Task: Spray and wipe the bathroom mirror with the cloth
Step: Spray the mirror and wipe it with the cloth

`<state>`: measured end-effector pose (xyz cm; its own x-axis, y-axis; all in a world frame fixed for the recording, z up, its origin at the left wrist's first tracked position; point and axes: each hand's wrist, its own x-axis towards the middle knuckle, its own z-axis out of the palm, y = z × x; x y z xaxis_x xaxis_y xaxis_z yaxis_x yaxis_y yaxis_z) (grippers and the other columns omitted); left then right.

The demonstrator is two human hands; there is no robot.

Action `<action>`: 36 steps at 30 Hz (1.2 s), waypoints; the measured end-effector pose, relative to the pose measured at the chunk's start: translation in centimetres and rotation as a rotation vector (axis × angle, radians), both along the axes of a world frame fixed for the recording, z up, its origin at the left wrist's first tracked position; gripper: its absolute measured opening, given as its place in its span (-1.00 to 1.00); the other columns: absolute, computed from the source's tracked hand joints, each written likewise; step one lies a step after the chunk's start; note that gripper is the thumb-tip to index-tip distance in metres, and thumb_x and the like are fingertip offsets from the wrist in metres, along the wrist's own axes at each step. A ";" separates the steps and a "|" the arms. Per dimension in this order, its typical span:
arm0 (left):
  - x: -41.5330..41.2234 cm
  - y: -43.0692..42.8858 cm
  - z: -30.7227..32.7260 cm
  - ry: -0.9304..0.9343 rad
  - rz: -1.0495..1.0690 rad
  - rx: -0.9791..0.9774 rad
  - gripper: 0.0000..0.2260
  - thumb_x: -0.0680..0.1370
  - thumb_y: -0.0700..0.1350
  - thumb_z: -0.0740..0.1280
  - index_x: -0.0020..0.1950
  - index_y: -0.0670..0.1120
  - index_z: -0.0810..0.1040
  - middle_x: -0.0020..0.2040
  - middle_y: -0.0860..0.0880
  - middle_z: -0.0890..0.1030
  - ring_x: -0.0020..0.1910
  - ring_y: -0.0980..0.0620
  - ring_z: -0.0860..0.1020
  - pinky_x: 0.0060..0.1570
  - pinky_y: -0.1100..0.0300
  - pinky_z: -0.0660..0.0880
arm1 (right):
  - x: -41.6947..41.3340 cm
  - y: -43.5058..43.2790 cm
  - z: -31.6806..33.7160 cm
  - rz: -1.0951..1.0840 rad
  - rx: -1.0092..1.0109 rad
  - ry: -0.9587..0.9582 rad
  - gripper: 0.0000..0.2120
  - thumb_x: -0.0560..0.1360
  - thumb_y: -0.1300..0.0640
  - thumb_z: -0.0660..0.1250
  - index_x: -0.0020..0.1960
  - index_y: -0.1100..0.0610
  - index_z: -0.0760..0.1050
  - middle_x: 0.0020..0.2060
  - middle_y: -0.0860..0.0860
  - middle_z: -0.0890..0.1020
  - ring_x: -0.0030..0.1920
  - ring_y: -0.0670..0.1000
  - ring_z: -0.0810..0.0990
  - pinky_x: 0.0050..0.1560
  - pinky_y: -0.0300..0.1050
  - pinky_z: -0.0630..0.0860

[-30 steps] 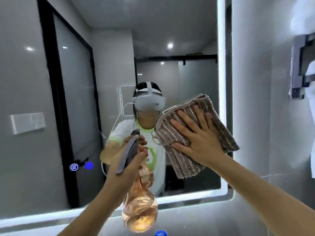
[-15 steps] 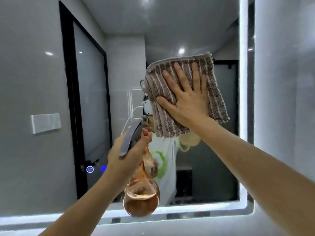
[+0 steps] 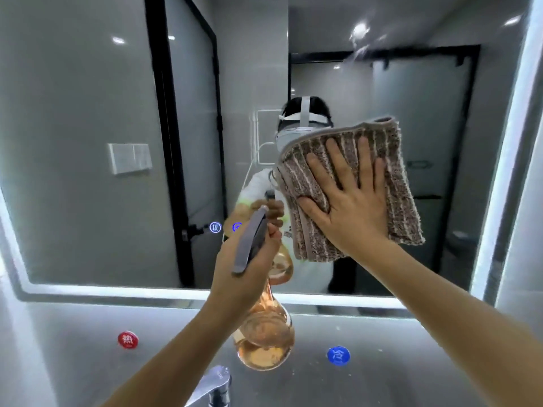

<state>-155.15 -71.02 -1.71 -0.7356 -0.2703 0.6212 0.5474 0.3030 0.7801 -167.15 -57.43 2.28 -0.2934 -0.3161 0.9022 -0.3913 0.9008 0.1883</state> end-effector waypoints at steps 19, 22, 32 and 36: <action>0.7 -1.2 2.7 -0.023 0.023 0.019 -0.84 0.40 -0.09 0.29 -0.06 -0.01 0.59 -0.13 -0.19 0.64 -0.06 -0.26 0.56 -0.01 -0.19 0.53 | 0.6 -0.6 -1.4 0.032 -0.069 -0.047 -0.35 0.49 -0.36 -0.22 0.50 -0.10 -0.06 0.48 -0.06 0.02 0.45 0.02 -0.38 0.41 0.01 -0.29; 0.9 -2.4 2.8 -0.016 0.023 0.036 -0.82 0.42 -0.07 0.30 -0.01 0.03 0.59 -0.11 -0.11 0.67 -0.05 -0.15 0.61 -0.02 -0.04 0.57 | 0.6 -0.8 -1.5 0.016 -0.085 -0.045 -0.35 0.48 -0.36 -0.22 0.49 -0.11 -0.07 0.48 -0.06 0.02 0.46 0.03 -0.37 0.42 0.02 -0.28; 3.6 -9.6 3.6 0.052 0.089 0.118 -0.76 0.52 -0.30 0.24 -0.23 -0.01 0.54 -0.46 0.15 0.62 -0.42 0.27 0.57 -0.40 0.42 0.49 | 2.3 -9.3 1.3 0.043 -0.051 0.044 -0.35 0.47 -0.37 -0.21 0.49 -0.11 -0.05 0.48 -0.06 0.04 0.49 0.15 -0.18 0.42 0.09 -0.28; 5.8 -15.6 3.4 0.034 0.186 0.142 -0.84 0.50 -0.26 0.28 -0.28 -0.13 0.51 -0.48 0.10 0.55 -0.42 0.16 0.50 -0.38 0.31 0.46 | 4.0 -18.5 1.5 0.118 -0.024 0.087 -0.39 0.51 -0.31 -0.17 0.48 -0.09 -0.09 0.48 -0.10 -0.04 0.46 0.13 -0.32 0.43 0.10 -0.28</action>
